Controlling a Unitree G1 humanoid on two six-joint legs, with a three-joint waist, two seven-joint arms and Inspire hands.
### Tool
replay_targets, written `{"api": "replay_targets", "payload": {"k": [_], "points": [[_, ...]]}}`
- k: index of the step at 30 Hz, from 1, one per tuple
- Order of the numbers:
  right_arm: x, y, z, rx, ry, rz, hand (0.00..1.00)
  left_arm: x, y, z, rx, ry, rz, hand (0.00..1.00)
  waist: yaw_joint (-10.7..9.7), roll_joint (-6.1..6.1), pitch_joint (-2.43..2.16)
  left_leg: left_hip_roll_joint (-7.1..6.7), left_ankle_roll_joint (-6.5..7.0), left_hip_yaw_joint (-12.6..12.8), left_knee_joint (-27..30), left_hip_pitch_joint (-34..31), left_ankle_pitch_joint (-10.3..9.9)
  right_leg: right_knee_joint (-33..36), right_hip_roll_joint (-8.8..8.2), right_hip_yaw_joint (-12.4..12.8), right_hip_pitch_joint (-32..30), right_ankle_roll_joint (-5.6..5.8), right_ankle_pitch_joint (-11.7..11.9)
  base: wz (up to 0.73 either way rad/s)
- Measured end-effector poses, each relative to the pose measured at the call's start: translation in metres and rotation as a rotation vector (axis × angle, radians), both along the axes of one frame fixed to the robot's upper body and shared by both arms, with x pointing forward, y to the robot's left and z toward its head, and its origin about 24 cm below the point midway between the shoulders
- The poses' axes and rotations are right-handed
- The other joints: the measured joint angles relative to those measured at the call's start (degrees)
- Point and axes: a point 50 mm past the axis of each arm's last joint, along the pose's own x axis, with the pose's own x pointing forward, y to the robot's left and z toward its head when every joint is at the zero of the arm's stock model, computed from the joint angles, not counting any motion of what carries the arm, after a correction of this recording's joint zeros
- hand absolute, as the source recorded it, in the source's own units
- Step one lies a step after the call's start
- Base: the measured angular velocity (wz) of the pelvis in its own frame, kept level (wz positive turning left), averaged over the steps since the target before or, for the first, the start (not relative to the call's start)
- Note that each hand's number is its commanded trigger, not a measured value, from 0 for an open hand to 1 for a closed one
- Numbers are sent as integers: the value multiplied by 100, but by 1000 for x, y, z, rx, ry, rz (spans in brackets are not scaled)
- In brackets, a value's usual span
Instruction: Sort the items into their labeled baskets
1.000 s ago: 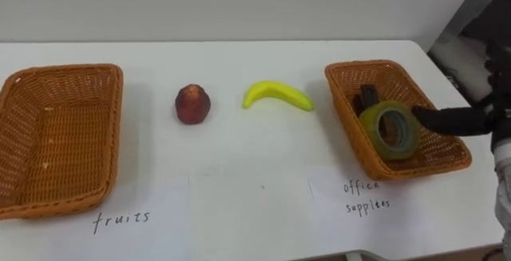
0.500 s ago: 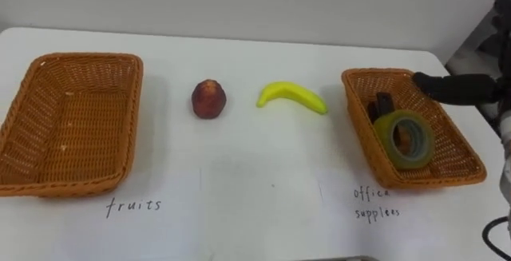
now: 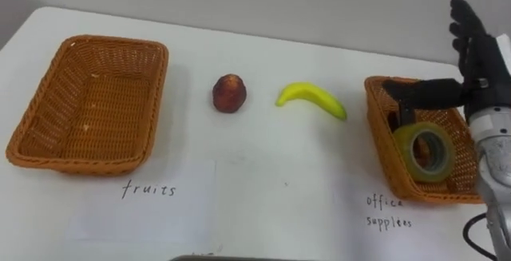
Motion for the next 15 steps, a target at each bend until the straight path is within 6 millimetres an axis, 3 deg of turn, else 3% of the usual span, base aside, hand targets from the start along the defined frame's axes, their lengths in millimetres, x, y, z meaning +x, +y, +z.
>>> {"api": "replay_targets", "payload": {"k": [15], "points": [[14,14,-1,-20,44,106,0,15,18,9,43,-26,-40,0,98,-176,60,-5,0,-85,54,-195,-1,-24,-52,-134,-103,-4,5,4]]}}
